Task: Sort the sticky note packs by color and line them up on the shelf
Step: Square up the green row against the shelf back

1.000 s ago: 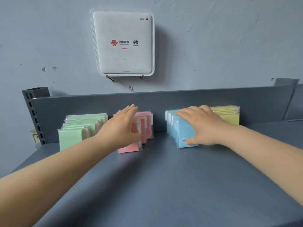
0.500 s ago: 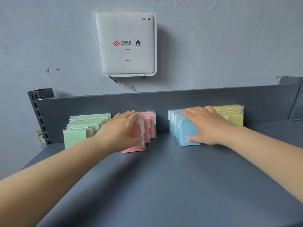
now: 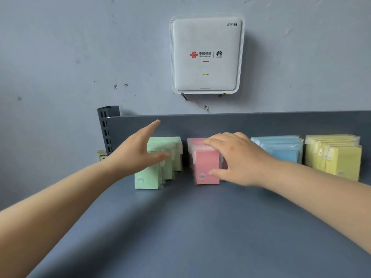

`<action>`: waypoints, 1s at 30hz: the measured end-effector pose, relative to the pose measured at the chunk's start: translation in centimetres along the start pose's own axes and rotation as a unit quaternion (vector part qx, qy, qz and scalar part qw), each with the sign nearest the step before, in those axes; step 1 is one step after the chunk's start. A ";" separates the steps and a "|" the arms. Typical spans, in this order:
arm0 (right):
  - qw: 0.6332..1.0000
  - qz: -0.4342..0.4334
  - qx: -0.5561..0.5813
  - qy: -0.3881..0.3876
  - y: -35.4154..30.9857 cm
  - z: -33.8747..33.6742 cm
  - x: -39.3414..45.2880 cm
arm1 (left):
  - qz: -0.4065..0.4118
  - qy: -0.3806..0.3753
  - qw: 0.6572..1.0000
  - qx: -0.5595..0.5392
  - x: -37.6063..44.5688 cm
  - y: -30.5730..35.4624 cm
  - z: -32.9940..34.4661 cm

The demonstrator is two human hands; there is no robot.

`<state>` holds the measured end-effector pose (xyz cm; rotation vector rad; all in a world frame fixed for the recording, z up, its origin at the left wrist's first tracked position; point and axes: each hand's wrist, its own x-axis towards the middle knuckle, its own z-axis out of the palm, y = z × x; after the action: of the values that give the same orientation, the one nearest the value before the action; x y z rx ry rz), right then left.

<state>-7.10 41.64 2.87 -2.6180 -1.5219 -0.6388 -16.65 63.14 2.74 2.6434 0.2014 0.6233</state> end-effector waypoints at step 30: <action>0.998 0.061 0.010 -0.022 -8.8 3.5 7.6 | -0.073 -0.094 0.942 -0.313 0.7 -7.7 2.1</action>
<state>-10.10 53.26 1.02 -2.7005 -1.3569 -0.5569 -15.40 69.49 -1.92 2.0313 0.1153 0.3096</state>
